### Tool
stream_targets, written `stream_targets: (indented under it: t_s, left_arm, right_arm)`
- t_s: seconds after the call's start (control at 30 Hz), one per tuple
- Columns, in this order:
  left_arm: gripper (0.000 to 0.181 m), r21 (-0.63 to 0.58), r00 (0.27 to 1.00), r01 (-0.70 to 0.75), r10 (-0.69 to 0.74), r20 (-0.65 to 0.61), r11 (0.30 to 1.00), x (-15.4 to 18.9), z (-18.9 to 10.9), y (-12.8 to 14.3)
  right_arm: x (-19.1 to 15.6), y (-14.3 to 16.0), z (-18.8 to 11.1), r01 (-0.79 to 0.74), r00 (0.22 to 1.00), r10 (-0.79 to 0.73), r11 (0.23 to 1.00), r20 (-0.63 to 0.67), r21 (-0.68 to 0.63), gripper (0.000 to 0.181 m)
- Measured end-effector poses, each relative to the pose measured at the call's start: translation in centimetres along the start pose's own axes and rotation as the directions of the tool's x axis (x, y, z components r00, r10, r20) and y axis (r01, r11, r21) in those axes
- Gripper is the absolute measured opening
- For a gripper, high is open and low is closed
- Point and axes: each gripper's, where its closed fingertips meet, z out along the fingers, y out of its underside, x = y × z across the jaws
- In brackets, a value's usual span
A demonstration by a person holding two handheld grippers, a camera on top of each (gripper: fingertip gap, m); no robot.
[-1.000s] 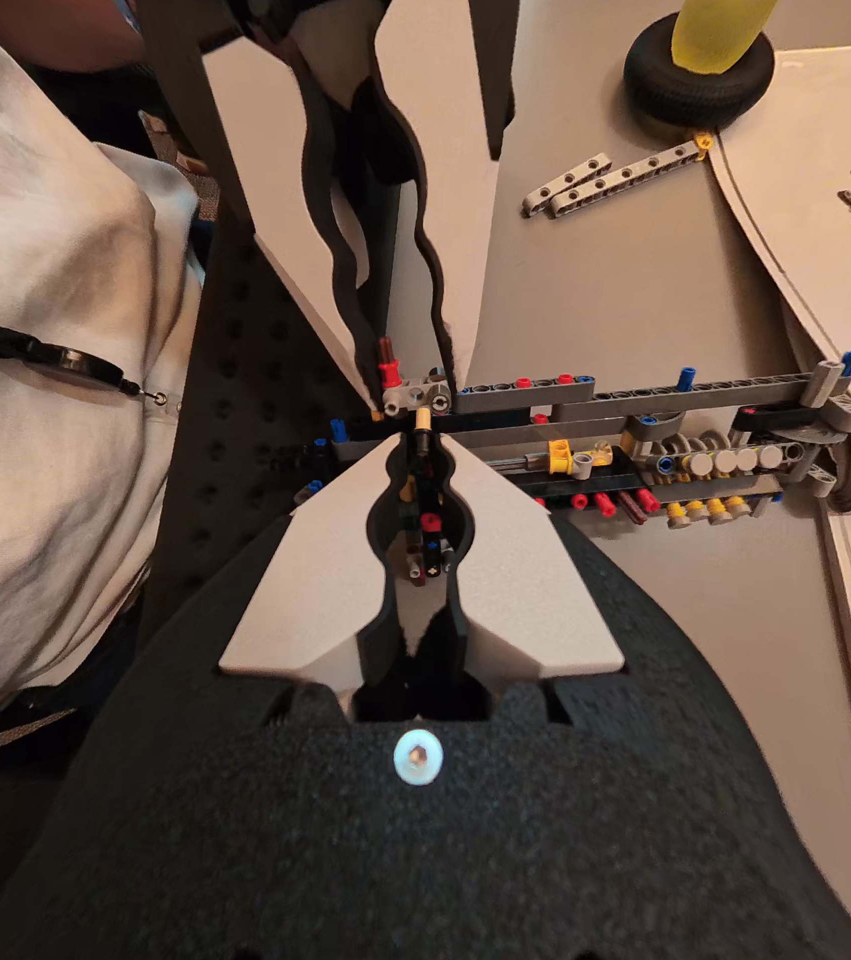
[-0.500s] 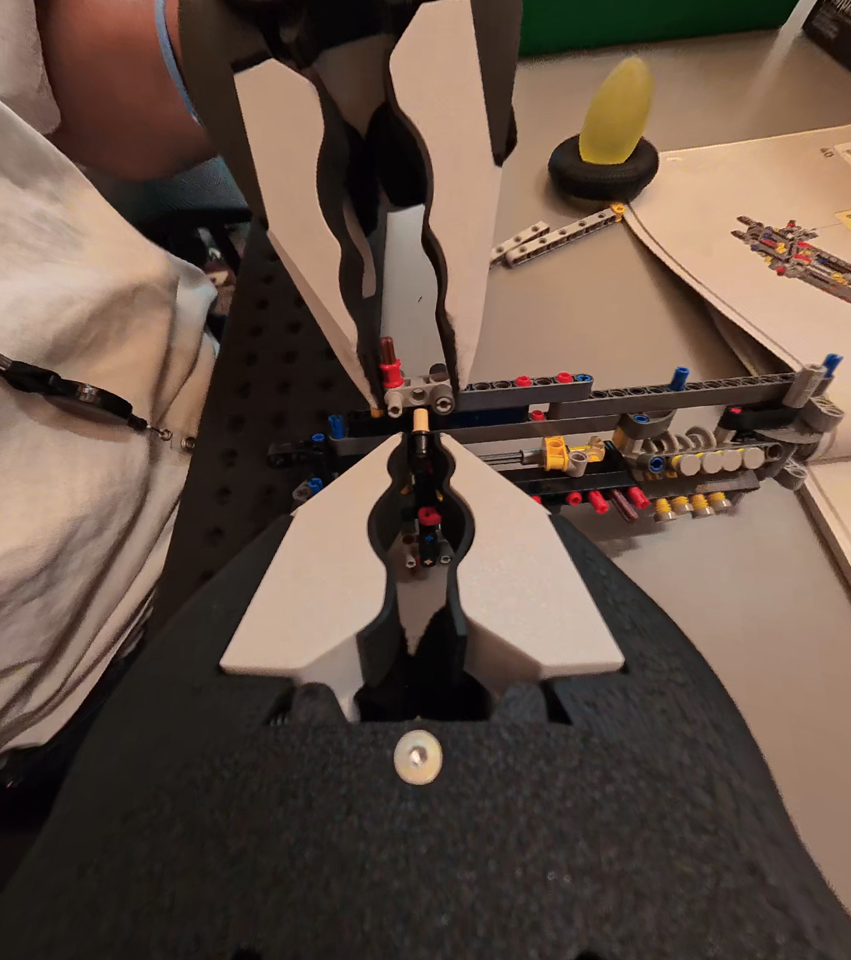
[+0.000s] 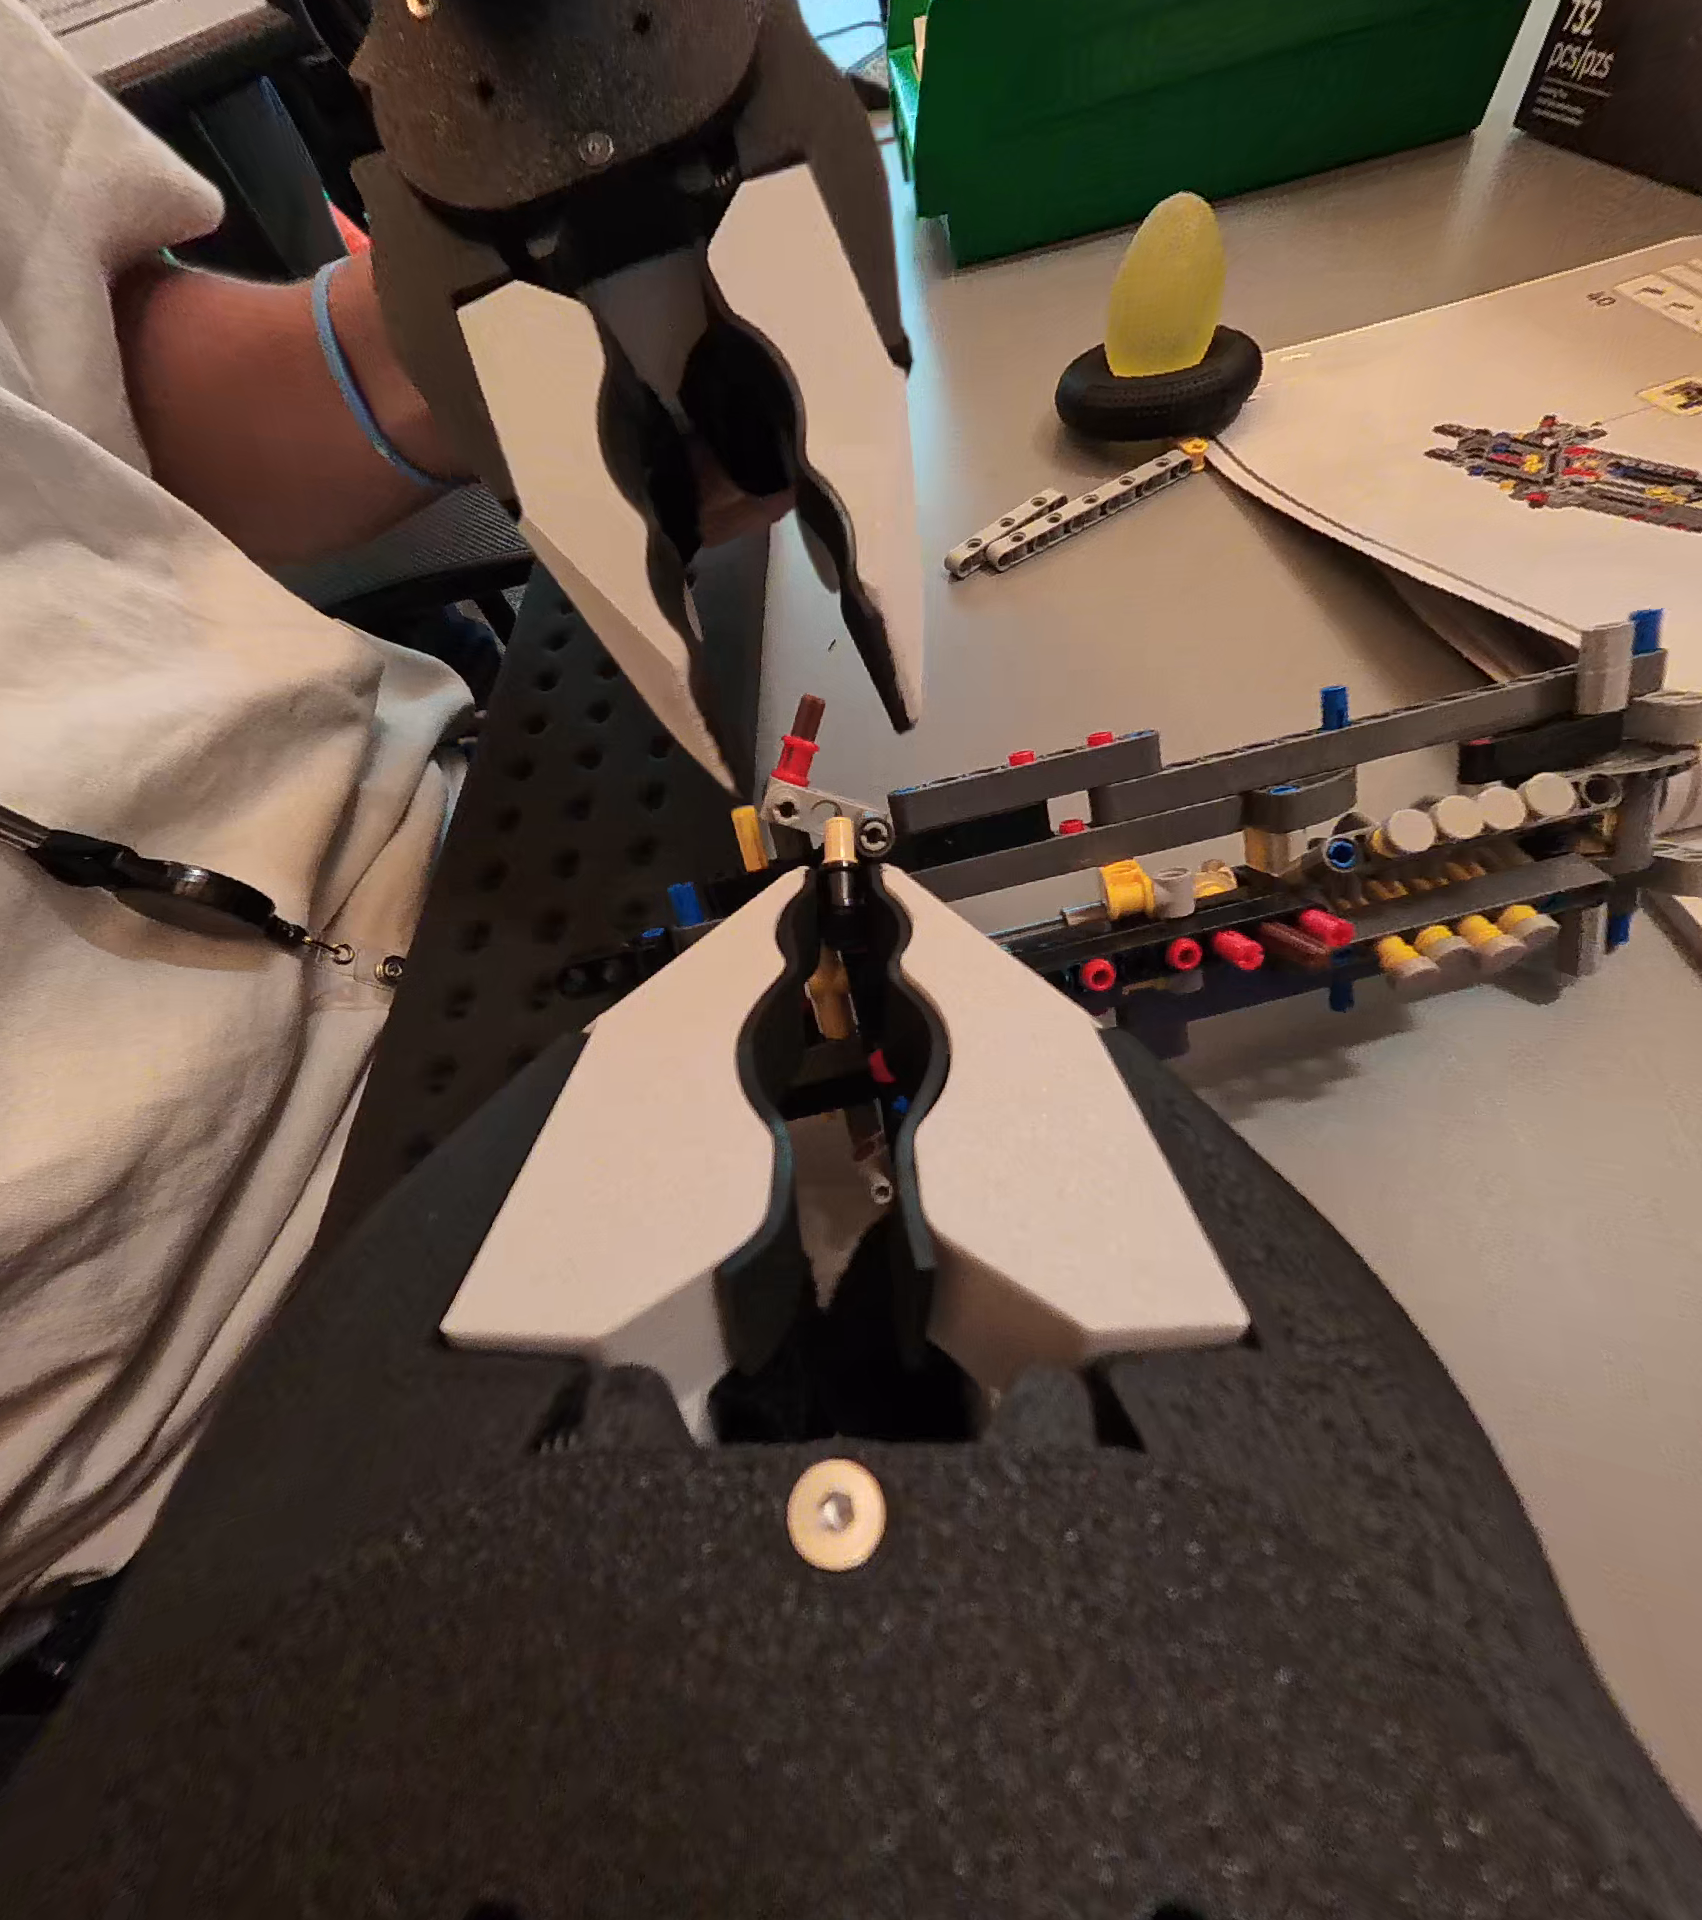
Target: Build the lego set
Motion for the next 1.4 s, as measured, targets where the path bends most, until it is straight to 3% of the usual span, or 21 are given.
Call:
stream_targets:
  t_s: [0.1, 0.23, 0.33, 0.6, 0.7, 0.83, 1.03, 1.23, 1.4]
  left_arm:
    - [0.021, -0.001, 0.997, 0.078, -0.078, -0.024, 0.997, 0.2, -0.2, 1.1]
    - [0.021, 0.058, 0.970, 0.198, -0.187, -0.154, 0.978, 1.6, 0.2, 0.7]
    - [0.014, 0.062, 0.971, 0.200, -0.190, -0.144, 0.978, 1.3, 0.7, 0.8]
    - [0.012, 0.106, 0.997, 0.029, -0.022, -0.070, 0.994, 0.8, -0.6, -0.2]
    - [0.012, 0.049, 0.995, -0.101, 0.101, -0.015, 0.994, 0.2, -1.4, -0.2]
    - [0.010, -0.021, 0.977, -0.211, 0.210, -0.048, 0.977, 0.3, -2.0, 0.0]
    - [0.009, 0.060, 0.990, 0.002, 0.007, -0.138, 0.998, 0.3, -1.8, -0.2]
    - [0.011, 0.182, 0.955, 0.256, -0.219, -0.198, 0.949, 0.1, -2.1, -0.1]
    - [0.006, 0.195, 0.950, 0.298, -0.270, -0.158, 0.934, -0.5, -2.5, 0.5]
  right_arm:
    - [0.1, 0.0, 0.1, -0.001, 1.000, 0.001, 1.000, -0.006, 0.000, 0.007]
    - [0.1, -0.1, 0.4, -0.001, 1.000, 0.001, 1.000, -0.007, -0.003, 0.006]
    - [0.0, -0.2, 0.7, -0.005, 1.000, 0.005, 1.000, -0.008, 0.000, 0.006]
    - [-0.1, -1.5, 1.0, -0.043, 0.999, 0.042, 0.996, 0.011, 0.076, 0.006]
    - [0.0, -1.9, 1.6, -0.037, 0.999, 0.038, 0.997, -0.022, 0.068, 0.006]
    - [-0.3, -2.4, 2.2, -0.005, 0.999, 0.006, 0.999, -0.040, 0.036, 0.006]
    - [0.3, -2.5, 2.1, -0.043, 0.998, 0.047, 0.996, -0.049, 0.076, 0.006]
    - [0.2, -3.1, 2.4, -0.087, 0.995, 0.092, 0.990, -0.037, 0.109, 0.006]
    - [0.0, -3.1, 3.1, -0.086, 0.996, 0.089, 0.991, -0.029, 0.101, 0.006]
